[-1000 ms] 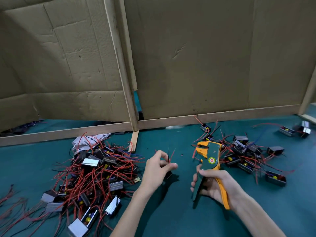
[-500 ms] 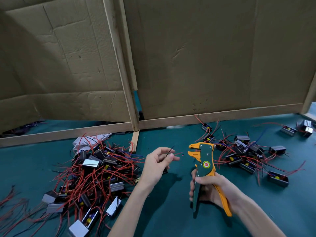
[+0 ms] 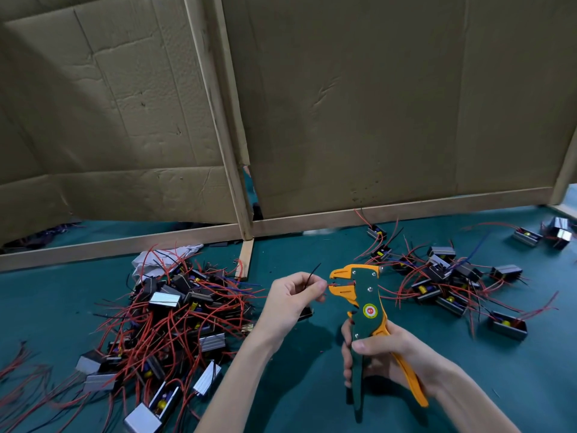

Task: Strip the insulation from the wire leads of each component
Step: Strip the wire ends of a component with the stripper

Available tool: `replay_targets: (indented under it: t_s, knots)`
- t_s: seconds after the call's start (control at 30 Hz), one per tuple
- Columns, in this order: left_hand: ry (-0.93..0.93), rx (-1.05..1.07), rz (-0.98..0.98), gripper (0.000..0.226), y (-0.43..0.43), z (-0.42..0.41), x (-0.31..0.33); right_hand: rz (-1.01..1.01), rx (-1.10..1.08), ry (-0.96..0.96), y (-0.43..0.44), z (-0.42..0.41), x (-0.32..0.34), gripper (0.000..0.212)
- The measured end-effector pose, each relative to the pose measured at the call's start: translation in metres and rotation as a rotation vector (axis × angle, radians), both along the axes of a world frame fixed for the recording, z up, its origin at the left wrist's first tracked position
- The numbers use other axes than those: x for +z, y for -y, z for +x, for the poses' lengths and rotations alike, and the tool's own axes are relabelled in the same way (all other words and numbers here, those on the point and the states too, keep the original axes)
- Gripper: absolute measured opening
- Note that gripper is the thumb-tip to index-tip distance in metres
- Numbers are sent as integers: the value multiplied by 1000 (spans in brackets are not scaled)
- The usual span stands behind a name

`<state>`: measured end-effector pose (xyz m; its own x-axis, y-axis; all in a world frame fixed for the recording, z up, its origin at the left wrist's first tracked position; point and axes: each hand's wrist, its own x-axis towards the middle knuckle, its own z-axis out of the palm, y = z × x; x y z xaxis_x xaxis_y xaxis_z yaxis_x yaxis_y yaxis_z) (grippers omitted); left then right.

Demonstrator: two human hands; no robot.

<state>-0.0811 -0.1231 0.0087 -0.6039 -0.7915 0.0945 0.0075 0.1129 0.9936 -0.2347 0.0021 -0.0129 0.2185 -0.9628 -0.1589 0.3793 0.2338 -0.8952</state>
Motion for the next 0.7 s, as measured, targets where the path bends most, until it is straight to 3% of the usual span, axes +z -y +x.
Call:
replay_targets:
  t_s: [0.27,0.6,0.7]
  knots:
    - [-3,-64,29,21,1,6,6,-13,-10,-48,-2,4,3,26]
    - [-36,-86,59,15,7,15,8,74,-277,-146,0,37,-1,36]
    - [-38,-50,103,24,5,10,1,84,-317,-120,2,40,-2,35]
